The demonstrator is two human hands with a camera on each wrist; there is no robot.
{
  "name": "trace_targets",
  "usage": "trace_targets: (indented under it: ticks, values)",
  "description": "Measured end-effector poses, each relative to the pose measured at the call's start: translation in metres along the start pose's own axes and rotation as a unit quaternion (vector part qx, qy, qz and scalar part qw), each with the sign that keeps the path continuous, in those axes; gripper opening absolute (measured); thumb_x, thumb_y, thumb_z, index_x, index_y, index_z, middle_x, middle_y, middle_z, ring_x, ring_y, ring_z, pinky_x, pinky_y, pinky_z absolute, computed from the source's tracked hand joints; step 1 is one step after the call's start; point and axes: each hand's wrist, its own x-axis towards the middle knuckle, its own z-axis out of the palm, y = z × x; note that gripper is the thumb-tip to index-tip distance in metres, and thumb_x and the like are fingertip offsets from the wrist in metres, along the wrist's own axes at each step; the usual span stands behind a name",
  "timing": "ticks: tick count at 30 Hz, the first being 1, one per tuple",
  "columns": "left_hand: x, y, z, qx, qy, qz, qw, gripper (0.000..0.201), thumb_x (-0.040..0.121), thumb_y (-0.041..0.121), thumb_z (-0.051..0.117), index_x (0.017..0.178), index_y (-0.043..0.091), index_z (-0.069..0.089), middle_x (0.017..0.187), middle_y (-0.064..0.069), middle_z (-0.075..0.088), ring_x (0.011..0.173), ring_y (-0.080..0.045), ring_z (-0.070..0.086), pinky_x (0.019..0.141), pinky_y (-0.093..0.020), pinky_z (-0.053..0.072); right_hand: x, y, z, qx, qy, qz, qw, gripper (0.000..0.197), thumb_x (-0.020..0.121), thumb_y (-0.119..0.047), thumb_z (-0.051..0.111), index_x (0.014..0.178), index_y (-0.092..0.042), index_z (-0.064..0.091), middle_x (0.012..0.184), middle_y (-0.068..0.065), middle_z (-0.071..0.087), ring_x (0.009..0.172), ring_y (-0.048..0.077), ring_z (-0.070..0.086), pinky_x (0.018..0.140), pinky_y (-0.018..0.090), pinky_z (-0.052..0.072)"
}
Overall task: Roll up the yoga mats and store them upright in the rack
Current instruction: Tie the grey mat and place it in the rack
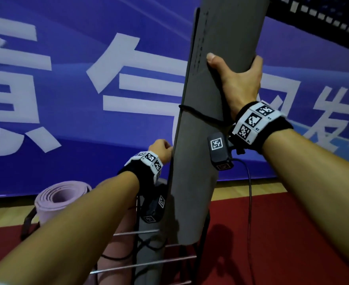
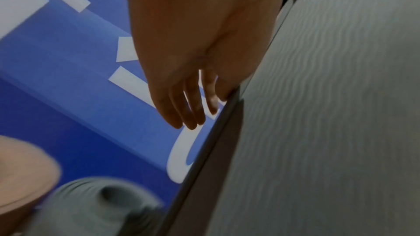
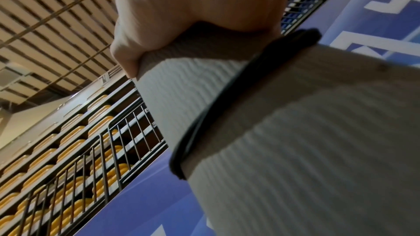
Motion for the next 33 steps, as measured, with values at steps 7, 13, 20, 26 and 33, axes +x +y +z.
trace_targets:
  ticks: [7, 13, 20, 26, 33]
  values:
    - [-0.018, -0.049, 0.036, 0.184, -0.208, -0.004, 0.961, 0.056, 0.078, 0.025, 0.074, 0.132, 0.022, 0.057, 0.127, -0.003, 0.065, 0.113, -0.027, 0.063, 0.096, -0.039, 0.052, -0.012, 0.024, -0.001, -0.017, -0.017, -0.023, 0.999, 0.090, 0.051, -0.068, 0.086, 0.124, -0.028, 0.049, 0.114, -0.018, 0.064, 0.104, 0.005, 0.063, 0.094, 0.031, 0.055]
    - [-0.036, -0.087, 0.051, 0.376, -0.219, 0.038, 0.899, 0.097, 0.061, 0.070, 0.076, 0.142, 0.031, 0.040, 0.148, -0.006, 0.043, 0.138, -0.035, 0.036, 0.114, -0.050, 0.031, -0.016, 0.040, -0.005, -0.011, -0.033, -0.028, 0.999, 0.097, 0.055, -0.071, 0.084, 0.130, -0.024, 0.045, 0.117, -0.015, 0.063, 0.105, 0.003, 0.063, 0.092, 0.031, 0.056]
    - [-0.057, -0.085, 0.055, 0.450, -0.190, 0.044, 0.871, 0.097, 0.061, 0.090, 0.060, 0.140, 0.039, 0.035, 0.146, -0.013, 0.038, 0.137, -0.041, 0.035, 0.108, -0.064, 0.030, -0.033, 0.077, -0.025, -0.010, -0.106, -0.032, 0.994, 0.113, 0.065, -0.060, 0.087, 0.150, -0.019, 0.026, 0.138, -0.008, 0.053, 0.119, 0.000, 0.058, 0.098, 0.023, 0.052]
    - [-0.053, -0.070, 0.058, 0.438, -0.222, 0.005, 0.871, 0.101, 0.058, 0.086, 0.067, 0.142, 0.038, 0.038, 0.140, -0.013, 0.045, 0.132, -0.041, 0.042, 0.106, -0.063, 0.032, -0.051, 0.107, -0.029, -0.042, -0.136, -0.014, 0.990, 0.125, 0.059, -0.062, 0.089, 0.155, -0.027, 0.017, 0.139, -0.021, 0.043, 0.124, -0.003, 0.049, 0.109, 0.027, 0.045]
    - [-0.052, -0.072, 0.074, 0.359, -0.221, 0.004, 0.907, 0.130, 0.043, 0.093, 0.067, 0.147, 0.020, 0.037, 0.151, -0.010, 0.040, 0.142, -0.035, 0.030, 0.116, -0.064, 0.019, -0.061, 0.110, -0.021, -0.048, -0.084, 0.010, 0.995, 0.125, 0.058, -0.072, 0.082, 0.157, -0.035, 0.016, 0.149, -0.010, 0.039, 0.134, 0.013, 0.043, 0.110, 0.041, 0.044]
